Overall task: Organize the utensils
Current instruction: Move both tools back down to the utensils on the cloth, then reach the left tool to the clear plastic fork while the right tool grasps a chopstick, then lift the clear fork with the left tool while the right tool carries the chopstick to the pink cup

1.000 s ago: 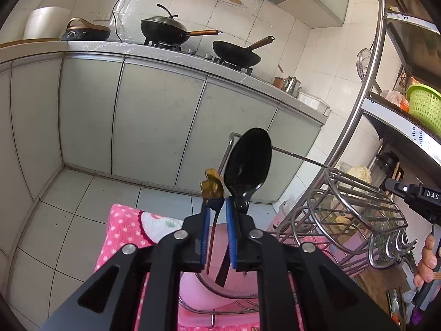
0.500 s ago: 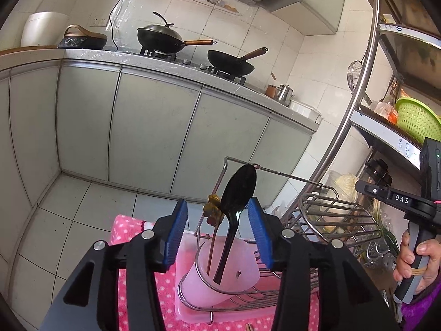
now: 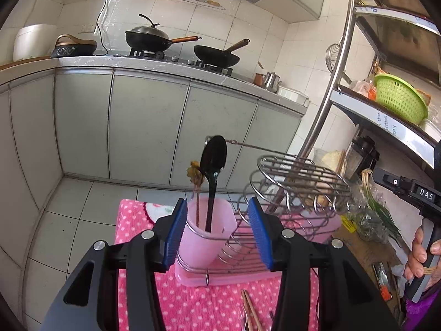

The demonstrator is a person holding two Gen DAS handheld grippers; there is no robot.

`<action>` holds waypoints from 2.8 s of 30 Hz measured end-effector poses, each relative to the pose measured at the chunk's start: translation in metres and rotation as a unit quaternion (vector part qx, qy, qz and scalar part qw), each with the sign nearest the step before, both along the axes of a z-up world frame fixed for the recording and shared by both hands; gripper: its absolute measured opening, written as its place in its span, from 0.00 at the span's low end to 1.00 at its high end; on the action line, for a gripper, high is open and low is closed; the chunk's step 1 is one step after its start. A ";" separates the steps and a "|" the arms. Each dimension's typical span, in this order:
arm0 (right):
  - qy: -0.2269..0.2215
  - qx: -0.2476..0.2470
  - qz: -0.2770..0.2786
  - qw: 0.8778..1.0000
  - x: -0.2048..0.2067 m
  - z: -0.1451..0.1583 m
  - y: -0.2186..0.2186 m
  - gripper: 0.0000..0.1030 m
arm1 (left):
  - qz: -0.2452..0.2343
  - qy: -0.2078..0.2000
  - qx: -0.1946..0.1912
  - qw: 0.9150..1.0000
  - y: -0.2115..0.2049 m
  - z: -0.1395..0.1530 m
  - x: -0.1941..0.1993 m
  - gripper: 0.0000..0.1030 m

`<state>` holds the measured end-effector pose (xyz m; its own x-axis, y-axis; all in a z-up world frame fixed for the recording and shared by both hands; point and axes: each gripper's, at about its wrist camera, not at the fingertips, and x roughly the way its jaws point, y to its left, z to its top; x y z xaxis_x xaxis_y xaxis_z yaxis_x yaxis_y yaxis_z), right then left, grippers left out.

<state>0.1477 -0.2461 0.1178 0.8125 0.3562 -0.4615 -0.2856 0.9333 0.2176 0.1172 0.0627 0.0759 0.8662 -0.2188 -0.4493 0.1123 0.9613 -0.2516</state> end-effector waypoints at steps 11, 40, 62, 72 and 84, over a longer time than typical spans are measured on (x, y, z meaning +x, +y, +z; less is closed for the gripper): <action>0.149 0.049 0.029 0.987 -0.041 -0.105 -0.002 0.30 | -0.070 0.145 0.026 0.987 -0.046 -0.068 -0.024 0.43; 0.281 0.119 0.047 0.951 -0.047 -0.196 -0.007 0.30 | -0.073 0.335 -0.002 0.939 -0.087 -0.179 0.028 0.13; 0.353 0.029 0.032 0.935 -0.001 -0.228 0.051 0.13 | -0.084 0.254 -0.062 0.962 -0.014 -0.119 -0.016 0.13; 0.347 -0.034 0.020 0.937 0.005 -0.241 0.083 0.05 | -0.079 0.244 -0.066 0.964 -0.008 -0.115 -0.020 0.13; 0.281 0.042 0.023 0.958 -0.023 -0.211 0.051 0.04 | -0.070 0.195 -0.062 0.976 -0.009 -0.092 -0.030 0.12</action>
<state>0.1248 -0.1950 -0.0936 0.4260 0.4404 -0.7903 -0.1417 0.8952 0.4225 0.0869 0.0532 -0.0163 0.5916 -0.3966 -0.7019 0.1127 0.9028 -0.4151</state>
